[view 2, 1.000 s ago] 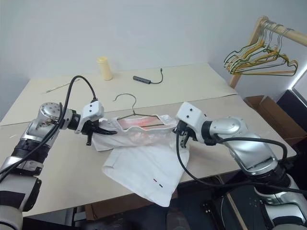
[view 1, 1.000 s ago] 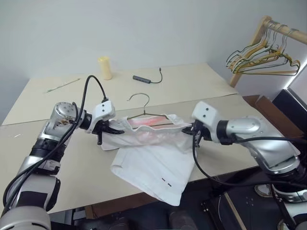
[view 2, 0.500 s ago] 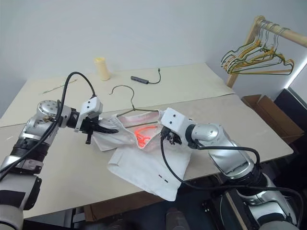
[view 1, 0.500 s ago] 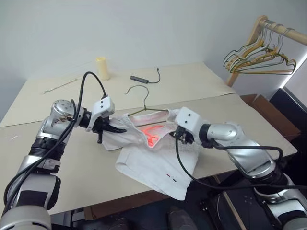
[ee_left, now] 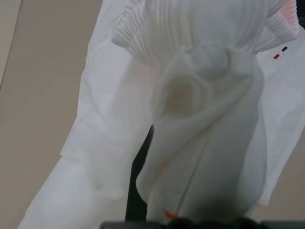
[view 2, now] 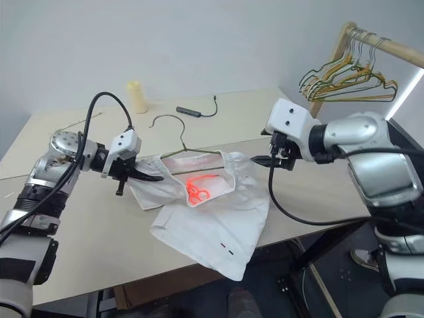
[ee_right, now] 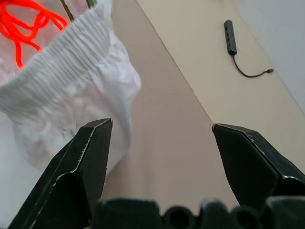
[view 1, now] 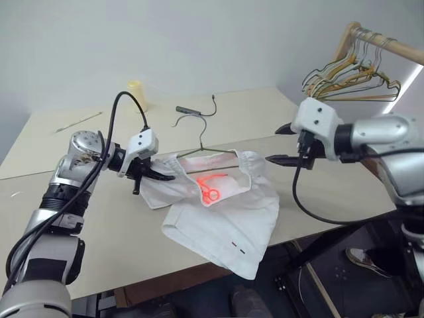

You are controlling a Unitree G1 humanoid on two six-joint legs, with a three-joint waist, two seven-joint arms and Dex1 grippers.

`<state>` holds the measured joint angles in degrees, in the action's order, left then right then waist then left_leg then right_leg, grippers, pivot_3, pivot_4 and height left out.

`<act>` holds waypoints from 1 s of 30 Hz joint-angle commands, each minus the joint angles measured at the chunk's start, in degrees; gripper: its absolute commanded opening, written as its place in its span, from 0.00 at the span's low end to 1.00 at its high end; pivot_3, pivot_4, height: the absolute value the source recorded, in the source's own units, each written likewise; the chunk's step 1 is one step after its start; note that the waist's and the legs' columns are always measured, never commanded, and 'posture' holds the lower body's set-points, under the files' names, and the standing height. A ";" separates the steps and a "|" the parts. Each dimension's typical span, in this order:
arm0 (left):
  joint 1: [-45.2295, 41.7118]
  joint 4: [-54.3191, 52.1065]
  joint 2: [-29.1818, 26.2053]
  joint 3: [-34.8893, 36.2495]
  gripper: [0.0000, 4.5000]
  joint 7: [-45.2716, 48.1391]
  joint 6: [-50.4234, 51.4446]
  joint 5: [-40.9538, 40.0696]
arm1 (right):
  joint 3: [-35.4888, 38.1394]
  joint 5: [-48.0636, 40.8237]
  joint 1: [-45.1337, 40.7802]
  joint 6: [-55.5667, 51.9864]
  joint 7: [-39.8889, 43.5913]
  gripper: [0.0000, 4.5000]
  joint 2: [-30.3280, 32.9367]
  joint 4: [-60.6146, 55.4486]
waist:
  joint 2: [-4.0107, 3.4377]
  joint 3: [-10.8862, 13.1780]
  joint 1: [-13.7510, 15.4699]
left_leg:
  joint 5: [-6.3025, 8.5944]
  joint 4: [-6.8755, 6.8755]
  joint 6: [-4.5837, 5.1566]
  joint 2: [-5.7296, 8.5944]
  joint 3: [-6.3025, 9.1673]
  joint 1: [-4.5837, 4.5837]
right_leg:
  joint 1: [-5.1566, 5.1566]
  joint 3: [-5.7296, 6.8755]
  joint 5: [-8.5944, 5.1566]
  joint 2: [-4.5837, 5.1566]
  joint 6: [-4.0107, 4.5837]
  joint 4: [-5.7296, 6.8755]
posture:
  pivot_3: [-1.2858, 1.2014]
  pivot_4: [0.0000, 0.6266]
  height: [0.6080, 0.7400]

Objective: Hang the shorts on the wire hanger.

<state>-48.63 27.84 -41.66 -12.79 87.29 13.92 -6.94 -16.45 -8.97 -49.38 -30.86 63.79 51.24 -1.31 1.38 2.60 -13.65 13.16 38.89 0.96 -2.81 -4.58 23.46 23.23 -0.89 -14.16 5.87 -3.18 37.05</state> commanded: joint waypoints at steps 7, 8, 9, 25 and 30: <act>-2.90 -0.35 0.93 0.16 0.00 1.49 -1.87 0.18 | -9.62 7.58 -8.63 9.99 12.13 0.87 -7.74 12.54 | 0.00 0.00 -0.99 | 0.00 0.03 0.01 0.01 0.13 0.12 | 0.11 -0.03 0.01 0.01 -0.03 0.07 | 0.43 0.00 1.00; -2.85 -0.45 0.93 0.21 0.00 1.50 -2.07 0.17 | -10.08 8.39 -9.21 10.31 12.37 0.87 -8.59 13.82 | 0.00 0.00 -1.05 | 0.00 0.04 0.01 0.01 0.14 0.08 | 0.07 -0.02 0.01 0.01 -0.03 0.09 | 0.43 0.00 1.00; -2.77 -0.65 0.92 0.23 0.00 1.48 -2.17 0.17 | -10.50 8.94 -10.09 10.10 12.61 0.87 -9.73 15.30 | 0.00 0.00 -1.07 | 0.00 0.04 0.01 0.01 0.15 0.06 | 0.04 -0.01 0.02 0.01 -0.03 0.09 | 0.43 0.00 1.00; -0.61 -3.88 1.68 2.33 0.00 2.62 -5.56 -2.66 | -9.88 11.30 -8.68 7.06 17.26 0.01 -13.21 17.21 | -0.01 0.00 -1.21 | 0.00 0.04 0.01 0.06 0.19 0.07 | 0.05 0.01 0.02 0.10 -0.05 0.13 | 0.43 0.00 1.00; -1.90 -2.44 3.06 3.71 0.23 3.32 -4.28 -4.72 | -7.94 9.17 -6.98 2.19 18.73 0.00 -12.00 13.55 | -0.01 0.00 -1.03 | 0.00 0.07 0.01 0.07 0.22 0.07 | 0.02 0.03 0.02 0.11 -0.05 0.14 | 0.43 0.00 1.00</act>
<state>-48.41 26.56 -38.98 -11.07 90.04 10.19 -9.28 -27.57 1.96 -55.76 -26.79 81.82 38.58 14.92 1.37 2.60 -14.68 13.17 38.96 0.97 -2.74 -4.34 23.54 23.25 -0.84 -14.14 5.98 -3.24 37.19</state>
